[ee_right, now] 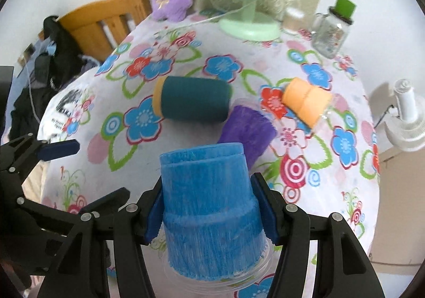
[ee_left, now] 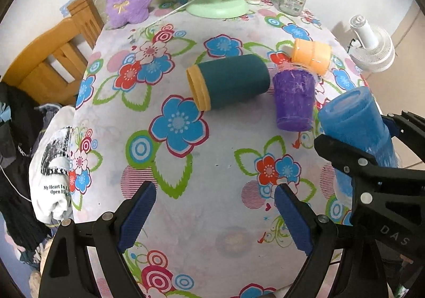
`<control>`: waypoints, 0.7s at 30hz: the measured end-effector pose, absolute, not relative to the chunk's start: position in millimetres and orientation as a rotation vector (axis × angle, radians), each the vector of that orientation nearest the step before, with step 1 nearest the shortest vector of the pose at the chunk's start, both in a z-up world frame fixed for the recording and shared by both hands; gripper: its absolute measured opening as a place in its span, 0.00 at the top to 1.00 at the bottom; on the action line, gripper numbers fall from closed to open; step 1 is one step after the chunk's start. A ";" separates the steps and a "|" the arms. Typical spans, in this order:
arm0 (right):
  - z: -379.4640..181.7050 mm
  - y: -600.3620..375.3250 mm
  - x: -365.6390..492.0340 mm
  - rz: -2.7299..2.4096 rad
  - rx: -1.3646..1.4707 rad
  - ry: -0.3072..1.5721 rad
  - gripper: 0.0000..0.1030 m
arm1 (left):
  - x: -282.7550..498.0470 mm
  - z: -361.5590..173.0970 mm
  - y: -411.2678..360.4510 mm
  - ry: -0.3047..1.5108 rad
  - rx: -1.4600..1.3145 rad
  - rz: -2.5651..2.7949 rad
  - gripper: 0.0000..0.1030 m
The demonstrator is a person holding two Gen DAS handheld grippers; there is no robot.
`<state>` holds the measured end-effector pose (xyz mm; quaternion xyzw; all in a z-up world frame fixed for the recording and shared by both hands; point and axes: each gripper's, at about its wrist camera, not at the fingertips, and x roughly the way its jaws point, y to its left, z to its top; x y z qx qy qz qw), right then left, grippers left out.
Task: Flip cup upside down
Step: 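Rotate the blue cup in the right tool until its base faces up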
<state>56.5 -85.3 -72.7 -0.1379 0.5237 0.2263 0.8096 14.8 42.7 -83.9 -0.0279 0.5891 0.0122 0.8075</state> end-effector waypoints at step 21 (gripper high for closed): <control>-91.1 -141.0 31.7 0.333 -0.072 0.884 0.38 | 11.1 -104.0 14.6 1.196 -0.046 -0.055 0.10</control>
